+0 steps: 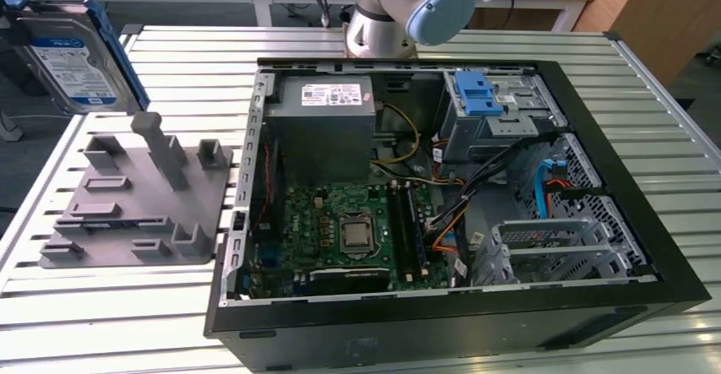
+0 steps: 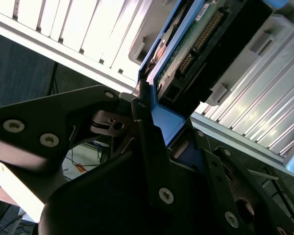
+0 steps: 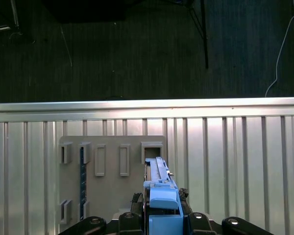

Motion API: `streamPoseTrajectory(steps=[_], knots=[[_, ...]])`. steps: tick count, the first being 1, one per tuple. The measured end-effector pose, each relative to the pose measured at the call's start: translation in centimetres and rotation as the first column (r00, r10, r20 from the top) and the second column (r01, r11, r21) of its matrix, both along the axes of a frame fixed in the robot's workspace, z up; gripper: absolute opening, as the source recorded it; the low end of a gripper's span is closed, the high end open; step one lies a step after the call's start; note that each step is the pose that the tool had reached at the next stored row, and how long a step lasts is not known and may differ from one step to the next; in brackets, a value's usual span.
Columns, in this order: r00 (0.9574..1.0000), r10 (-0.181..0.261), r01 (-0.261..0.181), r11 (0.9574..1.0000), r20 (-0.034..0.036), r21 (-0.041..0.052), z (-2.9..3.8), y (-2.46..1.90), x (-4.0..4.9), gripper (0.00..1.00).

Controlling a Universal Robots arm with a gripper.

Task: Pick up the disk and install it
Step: 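Pick up the disk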

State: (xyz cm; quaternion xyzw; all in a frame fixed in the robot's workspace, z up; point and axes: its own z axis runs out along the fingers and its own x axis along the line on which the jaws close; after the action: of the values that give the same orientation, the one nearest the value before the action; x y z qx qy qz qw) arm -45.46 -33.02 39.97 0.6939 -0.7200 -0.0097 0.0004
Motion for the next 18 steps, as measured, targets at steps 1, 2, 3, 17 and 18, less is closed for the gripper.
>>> streamPoseTrajectory(steps=[1, 2, 3, 17, 18], knots=[[1.0, 0.0, 0.0, 1.0, 0.0, 0.0, 0.04, 0.0, 0.0, 0.36], [1.0, 0.0, 0.0, 1.0, 0.0, 0.0, 0.07, 0.0, 0.0, 0.36], [1.0, 0.0, 0.0, 1.0, -0.0001, 0.0, 0.12, 0.0, 0.0, 0.36], [1.0, 0.0, 0.0, 1.0, 0.0, 0.0, 0.59, 0.0, 0.0, 0.36], [1.0, 0.0, 0.0, 1.0, 0.0, 0.0, 0.63, 0.0, 0.0, 0.36]])
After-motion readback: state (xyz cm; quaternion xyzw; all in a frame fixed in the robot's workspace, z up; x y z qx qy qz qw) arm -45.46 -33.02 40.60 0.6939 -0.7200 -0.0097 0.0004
